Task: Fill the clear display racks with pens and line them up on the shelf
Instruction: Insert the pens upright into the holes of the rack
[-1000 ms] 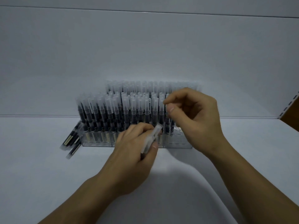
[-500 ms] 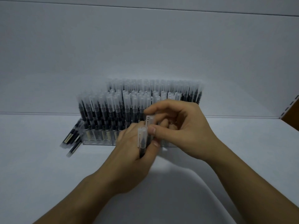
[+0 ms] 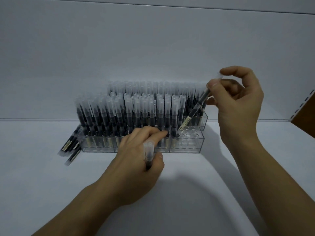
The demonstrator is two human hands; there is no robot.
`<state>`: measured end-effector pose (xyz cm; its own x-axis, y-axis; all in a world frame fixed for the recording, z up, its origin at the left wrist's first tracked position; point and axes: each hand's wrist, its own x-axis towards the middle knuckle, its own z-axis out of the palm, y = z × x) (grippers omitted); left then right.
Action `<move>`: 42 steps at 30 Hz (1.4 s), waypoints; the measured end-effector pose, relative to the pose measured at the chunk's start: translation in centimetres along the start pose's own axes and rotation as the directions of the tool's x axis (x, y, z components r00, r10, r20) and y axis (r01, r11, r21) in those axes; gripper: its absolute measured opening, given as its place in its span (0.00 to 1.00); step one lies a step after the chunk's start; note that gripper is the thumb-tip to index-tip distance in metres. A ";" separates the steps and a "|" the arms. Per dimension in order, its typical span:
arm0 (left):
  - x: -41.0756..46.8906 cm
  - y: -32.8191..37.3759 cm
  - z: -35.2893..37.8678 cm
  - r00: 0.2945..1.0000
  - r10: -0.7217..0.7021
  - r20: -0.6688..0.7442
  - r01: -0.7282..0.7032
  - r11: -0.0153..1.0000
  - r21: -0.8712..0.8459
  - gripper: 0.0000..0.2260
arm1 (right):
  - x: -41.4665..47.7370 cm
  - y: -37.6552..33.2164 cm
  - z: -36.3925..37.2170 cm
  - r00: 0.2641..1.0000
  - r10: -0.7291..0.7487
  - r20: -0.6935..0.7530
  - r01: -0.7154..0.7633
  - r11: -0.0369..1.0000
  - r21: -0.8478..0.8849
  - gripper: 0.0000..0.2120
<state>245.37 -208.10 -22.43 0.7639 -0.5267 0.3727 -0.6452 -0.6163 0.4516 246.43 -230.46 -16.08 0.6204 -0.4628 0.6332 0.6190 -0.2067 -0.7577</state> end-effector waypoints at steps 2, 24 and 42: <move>0.0 0.0 0.0 1.000 -0.002 -0.012 0.002 1.000 0.007 0.23 | 0.0 0.1 0.0 0.997 -0.071 0.008 0.071 0.995 -0.074 0.10; 0.1 0.1 0.1 0.999 -0.003 -0.047 0.003 1.000 0.001 0.22 | -1.1 1.5 0.7 0.946 -0.168 0.277 0.247 0.927 -0.280 0.09; 0.1 0.1 -0.1 0.999 -0.031 -0.023 0.030 0.999 -0.023 0.22 | -1.4 2.4 0.7 0.922 -0.108 0.372 0.247 0.904 -0.350 0.10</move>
<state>245.41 -208.20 -22.24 0.7834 -0.4942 0.3769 -0.6215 -0.6185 0.4809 247.38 -229.74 -18.71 0.6845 -0.0837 0.7241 0.5442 -0.6023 -0.5841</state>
